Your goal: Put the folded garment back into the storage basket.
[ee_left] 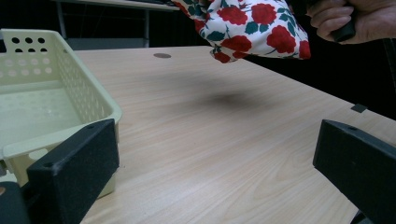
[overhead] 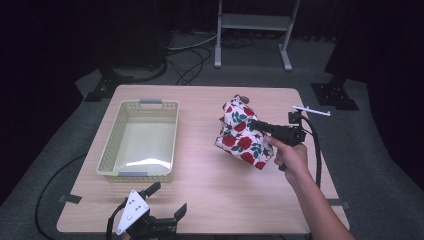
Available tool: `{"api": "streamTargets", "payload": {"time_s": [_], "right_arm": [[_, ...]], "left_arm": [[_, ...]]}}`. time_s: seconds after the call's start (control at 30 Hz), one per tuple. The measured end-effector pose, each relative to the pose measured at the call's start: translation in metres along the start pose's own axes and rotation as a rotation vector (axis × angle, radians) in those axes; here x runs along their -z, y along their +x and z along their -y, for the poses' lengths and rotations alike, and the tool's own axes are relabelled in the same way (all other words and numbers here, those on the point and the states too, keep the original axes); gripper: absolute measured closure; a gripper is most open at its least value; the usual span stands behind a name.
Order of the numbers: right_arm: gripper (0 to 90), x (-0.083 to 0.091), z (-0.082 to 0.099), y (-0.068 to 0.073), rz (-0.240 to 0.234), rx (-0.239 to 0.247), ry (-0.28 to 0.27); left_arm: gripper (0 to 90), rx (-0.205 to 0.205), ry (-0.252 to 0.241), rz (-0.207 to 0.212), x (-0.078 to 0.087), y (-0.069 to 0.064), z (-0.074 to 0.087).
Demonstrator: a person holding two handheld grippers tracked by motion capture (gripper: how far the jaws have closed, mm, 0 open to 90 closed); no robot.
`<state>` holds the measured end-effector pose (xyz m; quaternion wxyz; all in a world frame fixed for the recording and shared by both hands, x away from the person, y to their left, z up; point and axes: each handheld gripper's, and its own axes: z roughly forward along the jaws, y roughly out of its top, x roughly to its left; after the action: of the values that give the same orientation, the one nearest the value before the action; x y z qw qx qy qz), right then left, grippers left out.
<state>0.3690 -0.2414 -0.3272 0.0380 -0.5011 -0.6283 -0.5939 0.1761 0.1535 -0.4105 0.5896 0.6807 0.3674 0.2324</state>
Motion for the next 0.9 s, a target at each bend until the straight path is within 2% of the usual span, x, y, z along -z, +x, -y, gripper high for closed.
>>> {"api": "streamTargets", "payload": {"time_s": [0.23, 0.5, 0.9], "right_arm": [[77.5, -0.009, -0.005, 0.007, -0.01, 0.015, 0.006], [77.5, -0.021, -0.006, 0.012, -0.024, 0.009, 0.019], [77.5, -0.048, -0.016, 0.03, -0.067, 0.033, 0.042]], "left_arm": [[0.0, 0.0, -0.002, 0.001, 0.0, 0.001, 0.0], [0.0, 0.003, -0.001, 0.0, 0.0, 0.001, 0.0], [0.0, 0.01, -0.005, -0.005, 0.001, 0.004, 0.0]]}}
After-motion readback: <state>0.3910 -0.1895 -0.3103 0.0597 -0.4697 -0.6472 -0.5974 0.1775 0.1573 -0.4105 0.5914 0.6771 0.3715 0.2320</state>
